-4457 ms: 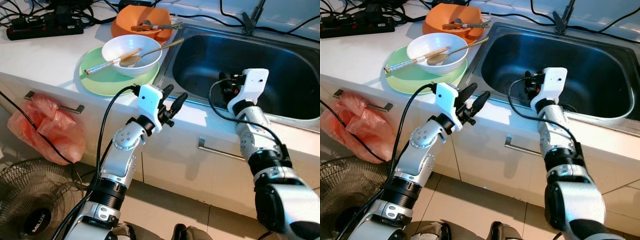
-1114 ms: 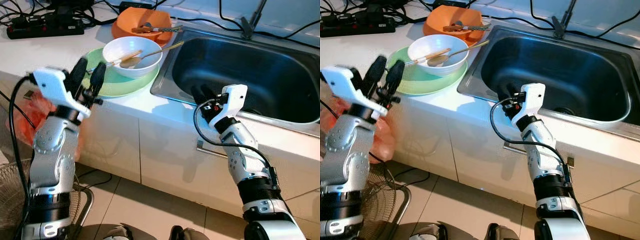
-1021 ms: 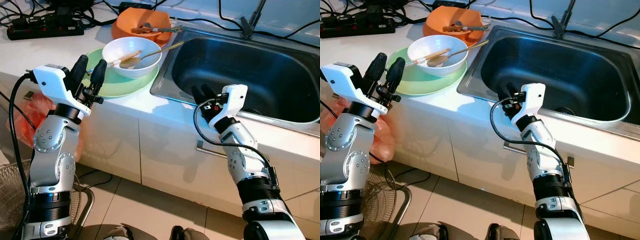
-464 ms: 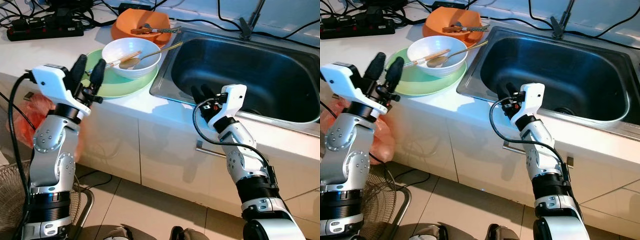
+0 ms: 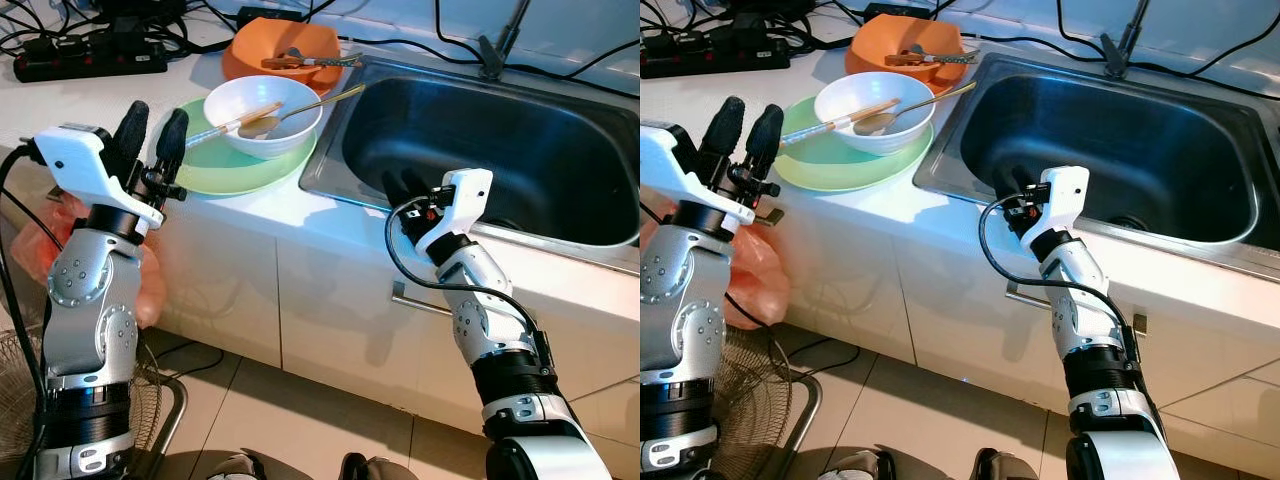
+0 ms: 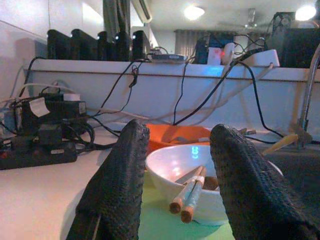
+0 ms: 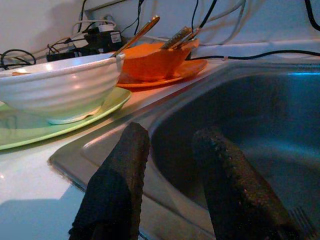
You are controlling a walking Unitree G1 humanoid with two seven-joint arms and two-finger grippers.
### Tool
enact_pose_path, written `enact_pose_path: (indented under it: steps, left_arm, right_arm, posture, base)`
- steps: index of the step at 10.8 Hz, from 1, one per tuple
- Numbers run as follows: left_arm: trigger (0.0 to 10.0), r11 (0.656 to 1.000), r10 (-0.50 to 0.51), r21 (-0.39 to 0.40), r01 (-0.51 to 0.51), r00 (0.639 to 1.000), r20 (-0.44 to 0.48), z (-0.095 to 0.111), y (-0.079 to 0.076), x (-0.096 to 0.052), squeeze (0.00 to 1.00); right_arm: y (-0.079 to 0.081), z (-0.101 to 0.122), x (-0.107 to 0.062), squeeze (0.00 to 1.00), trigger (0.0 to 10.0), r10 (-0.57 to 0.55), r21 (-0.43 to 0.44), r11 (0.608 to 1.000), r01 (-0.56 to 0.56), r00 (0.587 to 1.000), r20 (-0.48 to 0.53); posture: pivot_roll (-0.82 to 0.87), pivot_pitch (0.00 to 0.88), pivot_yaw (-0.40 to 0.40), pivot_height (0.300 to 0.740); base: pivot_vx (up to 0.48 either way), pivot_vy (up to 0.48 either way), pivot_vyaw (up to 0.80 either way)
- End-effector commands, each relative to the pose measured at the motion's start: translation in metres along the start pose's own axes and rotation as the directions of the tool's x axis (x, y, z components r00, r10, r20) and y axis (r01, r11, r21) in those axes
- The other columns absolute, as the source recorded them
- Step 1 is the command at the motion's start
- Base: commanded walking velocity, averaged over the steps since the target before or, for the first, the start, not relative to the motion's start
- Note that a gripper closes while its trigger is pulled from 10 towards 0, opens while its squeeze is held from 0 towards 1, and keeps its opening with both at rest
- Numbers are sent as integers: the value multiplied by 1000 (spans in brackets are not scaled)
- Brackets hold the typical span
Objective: Kitchen organization
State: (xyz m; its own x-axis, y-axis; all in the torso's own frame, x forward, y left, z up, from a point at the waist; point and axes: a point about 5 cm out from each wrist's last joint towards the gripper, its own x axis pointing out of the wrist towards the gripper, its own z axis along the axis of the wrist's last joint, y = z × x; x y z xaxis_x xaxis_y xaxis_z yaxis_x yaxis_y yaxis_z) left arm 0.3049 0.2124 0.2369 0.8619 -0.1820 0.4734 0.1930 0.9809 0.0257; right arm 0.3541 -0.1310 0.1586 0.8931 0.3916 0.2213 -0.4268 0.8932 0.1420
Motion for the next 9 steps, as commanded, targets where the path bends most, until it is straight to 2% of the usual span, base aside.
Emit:
enact_pose_path:
  steps: [1, 3, 9]
  left_arm:
    - [10000, 1000, 3, -3, -3, 1000, -19, -6, 0, -2, 0]
    - [10000, 1000, 14, -13, -15, 999, -52, -16, -1, -3, 0]
    - [10000, 1000, -12, -22, 11, 998, -68, -25, -10, 8, 0]
  right_arm:
    - [-5, -28, -13, 0, 10000, -33, 47, 998, 39, 993, -117]
    - [-7, -27, -15, 0, 10000, -40, 43, 998, 45, 992, -119]
    - [-8, -27, -15, 0, 10000, -48, 40, 998, 53, 992, -119]
  posture:
    - [71, 137, -26, 740]
    - [62, 140, -27, 740]
    - [56, 141, -28, 740]
  base:
    - [0, 0, 0]
    - [0, 0, 0]
    - [0, 0, 0]
